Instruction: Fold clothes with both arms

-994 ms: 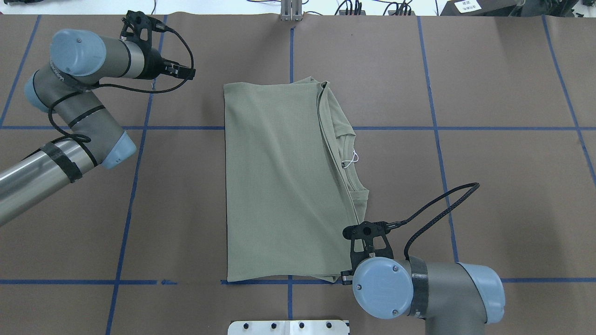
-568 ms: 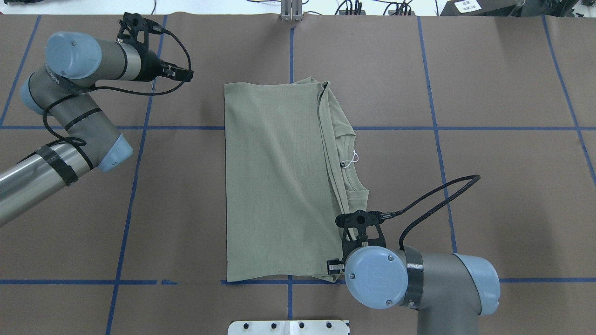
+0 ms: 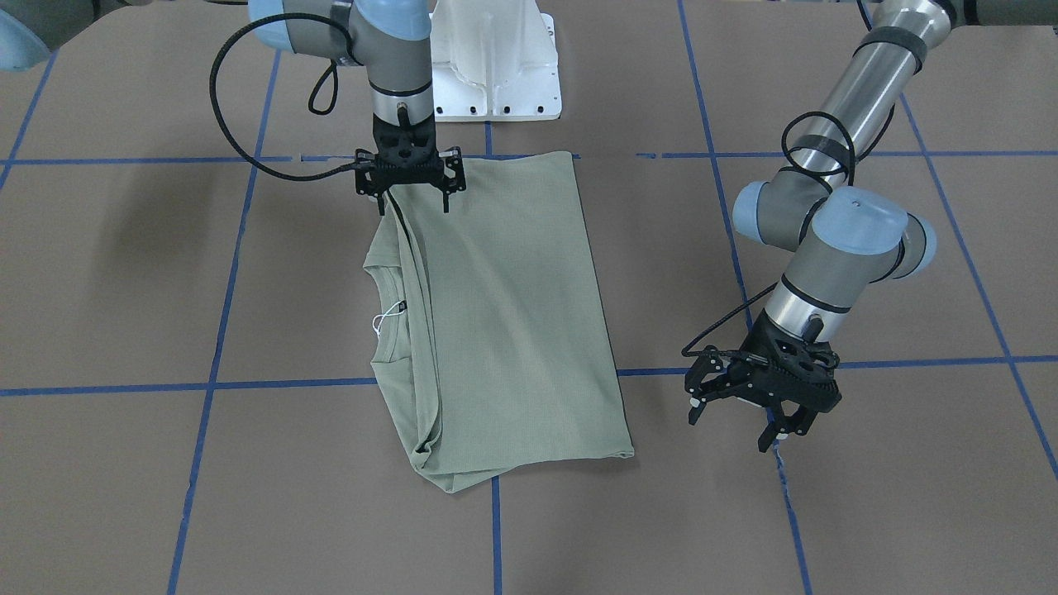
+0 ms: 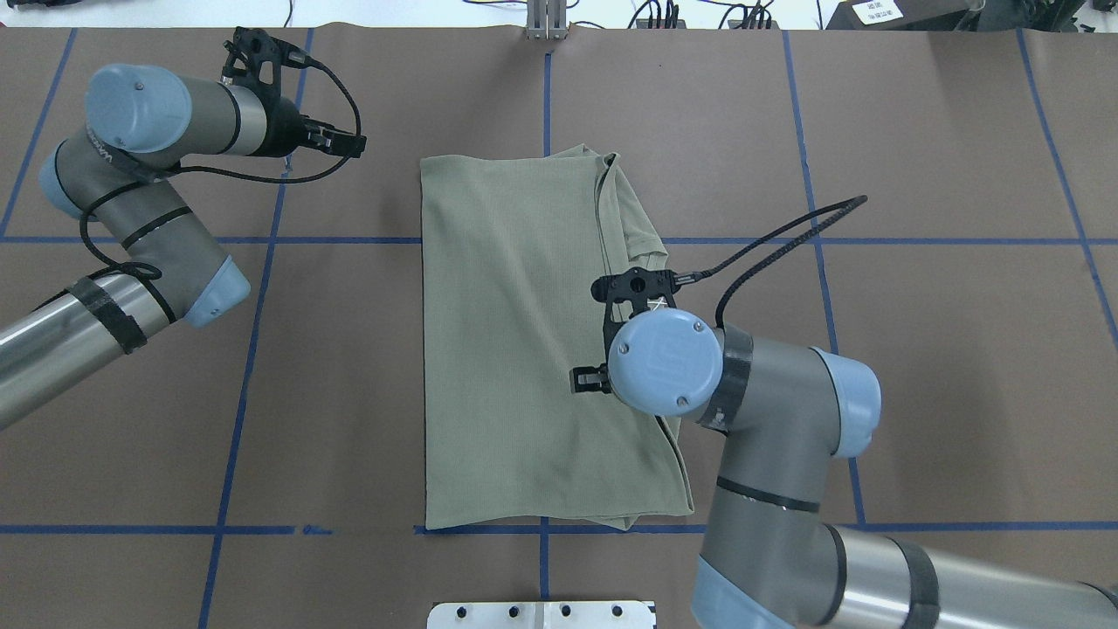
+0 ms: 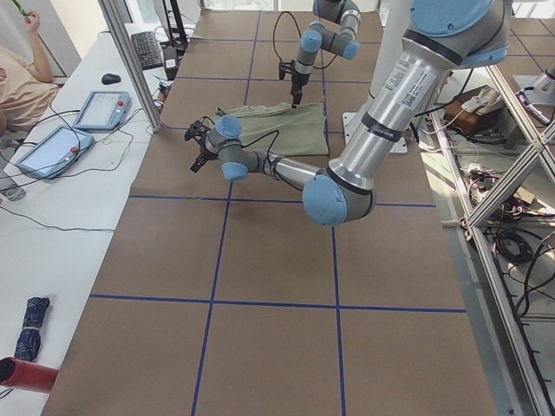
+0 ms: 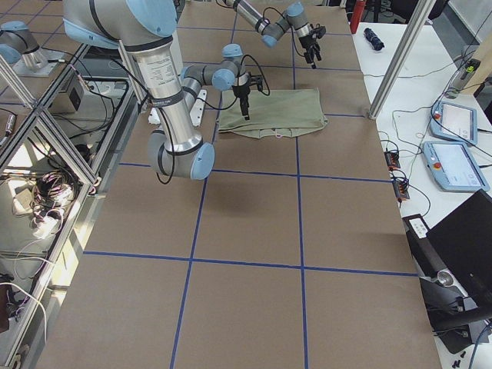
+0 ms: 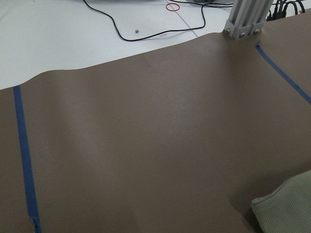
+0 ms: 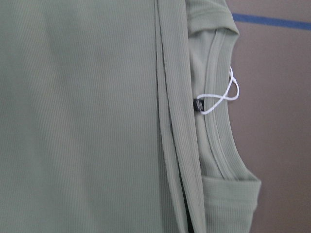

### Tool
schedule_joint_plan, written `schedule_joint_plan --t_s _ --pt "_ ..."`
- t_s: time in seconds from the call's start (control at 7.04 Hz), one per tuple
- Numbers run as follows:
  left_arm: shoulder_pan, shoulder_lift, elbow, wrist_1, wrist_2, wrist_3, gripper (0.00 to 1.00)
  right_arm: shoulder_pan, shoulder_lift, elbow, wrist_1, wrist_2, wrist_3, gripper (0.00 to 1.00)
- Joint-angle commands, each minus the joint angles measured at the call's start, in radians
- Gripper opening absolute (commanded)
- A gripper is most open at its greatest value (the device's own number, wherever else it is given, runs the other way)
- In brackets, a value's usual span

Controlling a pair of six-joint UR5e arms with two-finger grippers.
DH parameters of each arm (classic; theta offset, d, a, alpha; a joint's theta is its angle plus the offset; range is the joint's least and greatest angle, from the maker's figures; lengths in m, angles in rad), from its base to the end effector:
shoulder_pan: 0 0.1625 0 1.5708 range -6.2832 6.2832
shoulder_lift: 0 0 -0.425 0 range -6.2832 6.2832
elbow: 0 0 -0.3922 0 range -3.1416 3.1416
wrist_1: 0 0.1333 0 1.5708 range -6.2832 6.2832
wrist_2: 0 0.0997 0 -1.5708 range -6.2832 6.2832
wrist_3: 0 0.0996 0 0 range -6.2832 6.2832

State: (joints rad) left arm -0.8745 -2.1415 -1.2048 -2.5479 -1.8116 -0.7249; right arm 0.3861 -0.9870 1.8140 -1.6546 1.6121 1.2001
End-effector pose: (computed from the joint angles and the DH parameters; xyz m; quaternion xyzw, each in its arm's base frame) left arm 0.3912 -0.6387 0.3849 0.3542 0.4364 0.0551 0.8253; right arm -0.5448 -0.3609 0.2343 0.1162 -0.3445 -0.0003 0.9316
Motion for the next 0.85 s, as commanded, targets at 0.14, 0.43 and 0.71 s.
schedule_joint_plan --t_s 0.14,0.43,0.71 --pt "0.026 0.003 -0.013 0.000 0.000 -0.047 1.00 0.079 0.030 -0.166 0.088 0.066 -0.152 1.00" --pt "0.028 0.006 -0.013 0.000 0.000 -0.053 1.00 0.062 0.022 -0.174 0.081 0.072 -0.152 1.00" --pt "0.032 0.006 -0.013 0.000 0.000 -0.053 1.00 0.053 0.002 -0.185 0.079 0.074 -0.154 1.00"
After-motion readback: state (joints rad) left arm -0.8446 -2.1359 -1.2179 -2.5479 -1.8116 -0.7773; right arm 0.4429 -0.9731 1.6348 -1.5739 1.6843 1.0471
